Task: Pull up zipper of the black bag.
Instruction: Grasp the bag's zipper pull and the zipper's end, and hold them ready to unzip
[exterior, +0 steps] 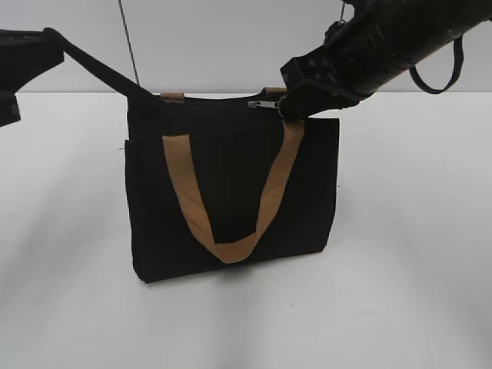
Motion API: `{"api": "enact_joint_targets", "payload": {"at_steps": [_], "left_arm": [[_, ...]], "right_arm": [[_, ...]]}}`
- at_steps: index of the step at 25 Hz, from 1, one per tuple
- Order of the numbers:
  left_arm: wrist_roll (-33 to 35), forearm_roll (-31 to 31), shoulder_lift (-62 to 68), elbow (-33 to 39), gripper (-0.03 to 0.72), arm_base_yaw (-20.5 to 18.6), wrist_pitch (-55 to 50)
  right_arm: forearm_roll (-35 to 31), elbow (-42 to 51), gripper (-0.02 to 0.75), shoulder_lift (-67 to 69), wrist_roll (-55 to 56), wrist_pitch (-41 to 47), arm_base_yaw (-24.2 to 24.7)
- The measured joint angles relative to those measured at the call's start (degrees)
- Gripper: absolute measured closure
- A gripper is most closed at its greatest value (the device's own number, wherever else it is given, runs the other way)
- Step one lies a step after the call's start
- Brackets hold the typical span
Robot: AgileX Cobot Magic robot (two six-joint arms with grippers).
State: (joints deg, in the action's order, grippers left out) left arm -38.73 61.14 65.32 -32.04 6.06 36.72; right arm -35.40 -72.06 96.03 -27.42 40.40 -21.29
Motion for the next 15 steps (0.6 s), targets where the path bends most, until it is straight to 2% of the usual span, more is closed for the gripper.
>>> {"api": "enact_joint_targets", "payload": {"at_steps": [7,15], "left_arm": [[0.0,-0.2,0.0,0.0,0.668,0.0,-1.0],[0.0,-0.3,0.0,0.0,0.668,0.0,-1.1]], "right_arm": [[2.9,0.0,0.738,-0.9,1.6,2.4,3.0],[3.4,0.0,0.738,-0.9,2.7,2.8,4.0]]}}
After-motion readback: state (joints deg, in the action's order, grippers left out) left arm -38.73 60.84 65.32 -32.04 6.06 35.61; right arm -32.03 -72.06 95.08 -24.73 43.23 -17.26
